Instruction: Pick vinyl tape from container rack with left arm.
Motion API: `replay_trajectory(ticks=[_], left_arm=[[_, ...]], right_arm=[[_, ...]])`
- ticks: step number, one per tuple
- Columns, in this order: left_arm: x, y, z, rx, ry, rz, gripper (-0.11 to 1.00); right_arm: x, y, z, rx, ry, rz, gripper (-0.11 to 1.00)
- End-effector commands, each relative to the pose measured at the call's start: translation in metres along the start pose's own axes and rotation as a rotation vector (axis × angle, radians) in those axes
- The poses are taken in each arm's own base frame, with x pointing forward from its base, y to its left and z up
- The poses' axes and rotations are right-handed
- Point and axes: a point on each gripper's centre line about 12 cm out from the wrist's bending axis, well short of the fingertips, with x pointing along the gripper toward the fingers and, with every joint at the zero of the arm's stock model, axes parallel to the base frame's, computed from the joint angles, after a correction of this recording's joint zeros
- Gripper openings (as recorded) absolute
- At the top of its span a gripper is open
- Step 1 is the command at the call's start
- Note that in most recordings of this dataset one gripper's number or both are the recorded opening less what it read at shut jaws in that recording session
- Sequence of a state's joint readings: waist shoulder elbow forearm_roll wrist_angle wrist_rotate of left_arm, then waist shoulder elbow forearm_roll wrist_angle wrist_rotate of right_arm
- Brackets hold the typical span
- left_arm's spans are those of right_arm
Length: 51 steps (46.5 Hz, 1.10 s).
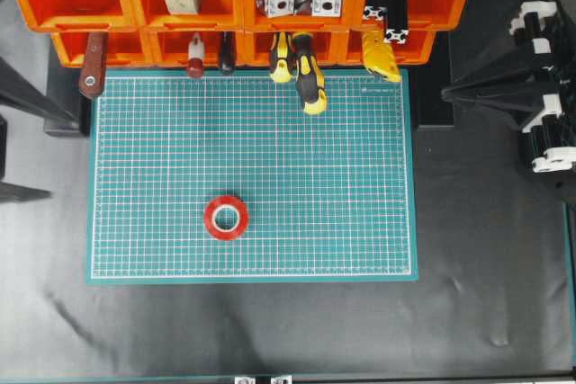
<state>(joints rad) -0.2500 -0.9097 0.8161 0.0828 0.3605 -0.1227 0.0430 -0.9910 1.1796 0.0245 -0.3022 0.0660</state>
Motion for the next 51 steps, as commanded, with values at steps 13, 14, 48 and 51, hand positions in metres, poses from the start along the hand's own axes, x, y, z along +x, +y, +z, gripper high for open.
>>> replay_trajectory(ticks=[13, 14, 48, 51], left_arm=[[-0.03, 0.002, -0.002, -0.007, -0.095, 0.001, 0.84], [-0.03, 0.002, -0.003, -0.005, -0.094, 0.002, 0.84], [-0.031, 0.002, -0.004, -0.005, -0.098, 0.001, 0.84], [-0.03, 0.002, -0.004, -0.005, -0.1, 0.001, 0.84]], right_arm=[[0.002, 0.001, 0.01, 0.003, -0.028, 0.002, 0.01], [0.002, 0.001, 0.01, 0.005, -0.028, 0.002, 0.01], [0.002, 0.001, 0.01, 0.005, -0.028, 0.002, 0.01], [0.002, 0.001, 0.01, 0.005, -0.028, 0.002, 0.01]])
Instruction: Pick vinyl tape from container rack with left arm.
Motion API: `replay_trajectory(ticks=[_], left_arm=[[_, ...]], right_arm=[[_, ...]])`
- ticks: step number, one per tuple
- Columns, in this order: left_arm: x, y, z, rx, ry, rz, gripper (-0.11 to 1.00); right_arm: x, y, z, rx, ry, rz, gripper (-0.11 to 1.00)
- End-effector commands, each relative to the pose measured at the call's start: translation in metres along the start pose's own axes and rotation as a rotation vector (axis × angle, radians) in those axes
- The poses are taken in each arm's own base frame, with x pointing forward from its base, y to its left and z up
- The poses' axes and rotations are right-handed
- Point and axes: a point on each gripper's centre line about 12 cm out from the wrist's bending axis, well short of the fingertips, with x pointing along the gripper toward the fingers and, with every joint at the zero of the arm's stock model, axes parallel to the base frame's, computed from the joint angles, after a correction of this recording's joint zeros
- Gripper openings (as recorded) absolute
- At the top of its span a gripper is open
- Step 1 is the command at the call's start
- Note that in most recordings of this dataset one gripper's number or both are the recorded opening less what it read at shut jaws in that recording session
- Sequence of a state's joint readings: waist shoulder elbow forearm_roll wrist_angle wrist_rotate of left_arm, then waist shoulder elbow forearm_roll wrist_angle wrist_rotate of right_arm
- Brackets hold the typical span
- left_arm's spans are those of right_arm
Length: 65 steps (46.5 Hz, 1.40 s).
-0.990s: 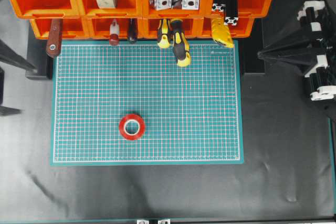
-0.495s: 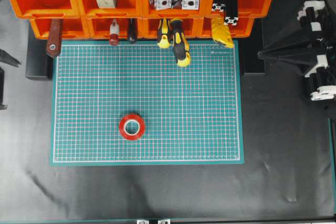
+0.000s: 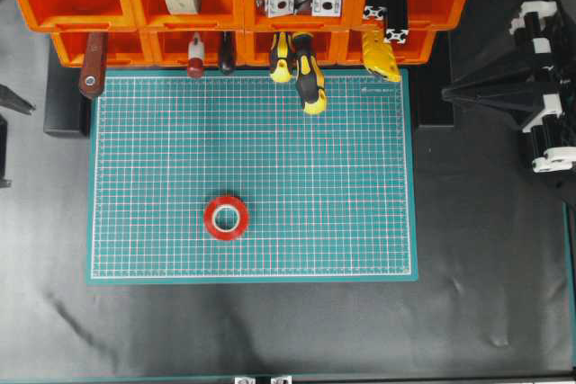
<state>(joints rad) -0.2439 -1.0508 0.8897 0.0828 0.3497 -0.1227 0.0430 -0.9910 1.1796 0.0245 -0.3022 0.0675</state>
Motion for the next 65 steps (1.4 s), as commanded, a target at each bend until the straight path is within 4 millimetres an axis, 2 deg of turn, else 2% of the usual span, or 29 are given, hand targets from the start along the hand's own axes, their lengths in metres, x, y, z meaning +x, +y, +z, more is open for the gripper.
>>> replay_trajectory(ticks=[1, 37, 53, 65], left_arm=[[0.0, 0.0, 0.006, -0.002, -0.023, -0.001, 0.84], [0.0, 0.0, 0.008, -0.004, -0.053, -0.004, 0.84], [0.0, 0.0, 0.004, -0.002, -0.052, -0.005, 0.84], [-0.001, 0.0, 0.005, -0.003, -0.067, -0.006, 0.84]], right_arm=[[0.002, 0.001, 0.01, 0.003, -0.028, 0.002, 0.01], [0.001, 0.001, 0.009, 0.003, -0.024, 0.002, 0.01], [0.0, 0.0, -0.003, 0.003, 0.005, -0.001, 0.01], [-0.001, -0.001, -0.003, -0.011, 0.001, -0.002, 0.01]])
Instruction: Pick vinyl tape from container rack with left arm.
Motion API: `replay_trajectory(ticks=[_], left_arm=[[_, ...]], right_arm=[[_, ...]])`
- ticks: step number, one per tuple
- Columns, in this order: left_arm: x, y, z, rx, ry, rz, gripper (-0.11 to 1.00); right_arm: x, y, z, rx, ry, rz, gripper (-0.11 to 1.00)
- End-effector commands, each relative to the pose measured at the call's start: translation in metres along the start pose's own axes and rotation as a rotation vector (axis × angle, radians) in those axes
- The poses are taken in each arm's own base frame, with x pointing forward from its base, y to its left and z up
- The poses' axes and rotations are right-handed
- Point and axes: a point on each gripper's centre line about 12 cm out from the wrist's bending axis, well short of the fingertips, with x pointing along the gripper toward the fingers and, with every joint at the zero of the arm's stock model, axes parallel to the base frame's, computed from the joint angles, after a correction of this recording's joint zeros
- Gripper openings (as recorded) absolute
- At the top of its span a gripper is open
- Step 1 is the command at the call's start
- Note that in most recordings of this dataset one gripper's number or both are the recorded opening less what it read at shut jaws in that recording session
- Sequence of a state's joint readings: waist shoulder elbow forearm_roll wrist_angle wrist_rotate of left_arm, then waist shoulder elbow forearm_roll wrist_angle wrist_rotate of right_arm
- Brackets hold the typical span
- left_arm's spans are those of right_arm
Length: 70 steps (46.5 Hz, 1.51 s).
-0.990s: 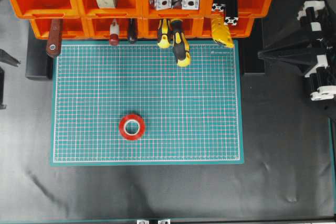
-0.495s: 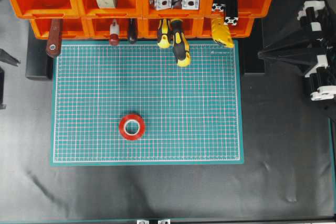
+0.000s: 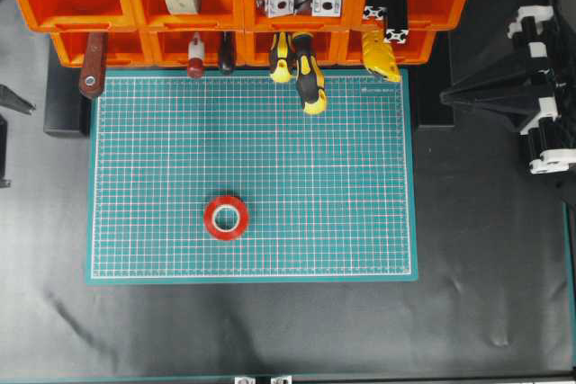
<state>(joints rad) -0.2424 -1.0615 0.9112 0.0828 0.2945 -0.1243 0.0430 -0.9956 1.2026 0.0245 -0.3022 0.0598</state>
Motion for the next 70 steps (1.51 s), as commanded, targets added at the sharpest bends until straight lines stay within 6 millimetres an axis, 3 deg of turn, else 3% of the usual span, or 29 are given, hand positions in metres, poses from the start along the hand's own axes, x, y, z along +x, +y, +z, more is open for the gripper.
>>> replay_trajectory(ticks=[1, 27, 41, 70], left_arm=[[0.0, 0.0, 0.005, -0.002, -0.023, -0.001, 0.84], [0.002, 0.0, -0.001, 0.002, -0.125, -0.009, 0.84], [-0.008, 0.0, 0.001, 0.02, -0.18, -0.014, 0.84], [-0.018, 0.007, -0.021, 0.0, -0.137, 0.023, 0.84]], right_arm=[[0.0, 0.0, 0.008, -0.004, -0.023, -0.001, 0.01], [-0.012, 0.001, 0.007, 0.009, 0.028, -0.001, 0.01], [-0.014, 0.001, 0.006, 0.006, 0.041, -0.001, 0.01], [-0.016, 0.0, 0.003, 0.003, 0.051, -0.002, 0.01]])
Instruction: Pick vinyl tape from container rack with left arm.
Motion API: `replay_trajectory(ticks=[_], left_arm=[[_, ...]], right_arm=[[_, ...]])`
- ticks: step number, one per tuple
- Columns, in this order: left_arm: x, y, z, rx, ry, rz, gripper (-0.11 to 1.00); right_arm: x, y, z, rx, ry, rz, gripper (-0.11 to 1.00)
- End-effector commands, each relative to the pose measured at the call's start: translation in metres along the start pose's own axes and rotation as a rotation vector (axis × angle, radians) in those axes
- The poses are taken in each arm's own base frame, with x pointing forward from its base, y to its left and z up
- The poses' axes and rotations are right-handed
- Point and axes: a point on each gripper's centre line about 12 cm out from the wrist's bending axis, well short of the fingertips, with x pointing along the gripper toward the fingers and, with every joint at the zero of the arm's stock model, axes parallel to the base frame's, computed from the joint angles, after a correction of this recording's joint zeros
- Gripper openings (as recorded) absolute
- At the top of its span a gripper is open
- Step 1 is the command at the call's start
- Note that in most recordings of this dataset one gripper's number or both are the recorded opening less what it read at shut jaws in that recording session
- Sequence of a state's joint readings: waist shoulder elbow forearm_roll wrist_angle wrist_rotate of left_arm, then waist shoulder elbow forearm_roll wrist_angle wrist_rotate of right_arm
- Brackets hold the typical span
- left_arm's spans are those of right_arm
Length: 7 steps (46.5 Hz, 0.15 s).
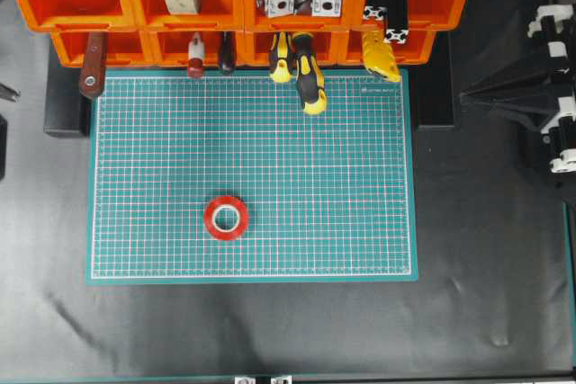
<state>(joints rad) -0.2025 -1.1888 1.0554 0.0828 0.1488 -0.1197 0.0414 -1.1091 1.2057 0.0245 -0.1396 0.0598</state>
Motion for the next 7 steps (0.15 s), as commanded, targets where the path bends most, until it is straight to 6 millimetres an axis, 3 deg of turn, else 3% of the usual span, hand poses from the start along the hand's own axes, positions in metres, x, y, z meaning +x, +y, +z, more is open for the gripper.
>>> replay_trajectory(ticks=[1, 7], left_arm=[[0.0007, 0.0001, 0.0024, -0.002, -0.006, 0.001, 0.84], [0.0013, 0.0002, -0.0011, -0.001, 0.003, 0.001, 0.84]], right_arm=[[0.0018, 0.0003, 0.0039, 0.003, -0.002, 0.0, 0.01], [0.0019, 0.0003, 0.0032, 0.003, 0.0, 0.0, 0.01]])
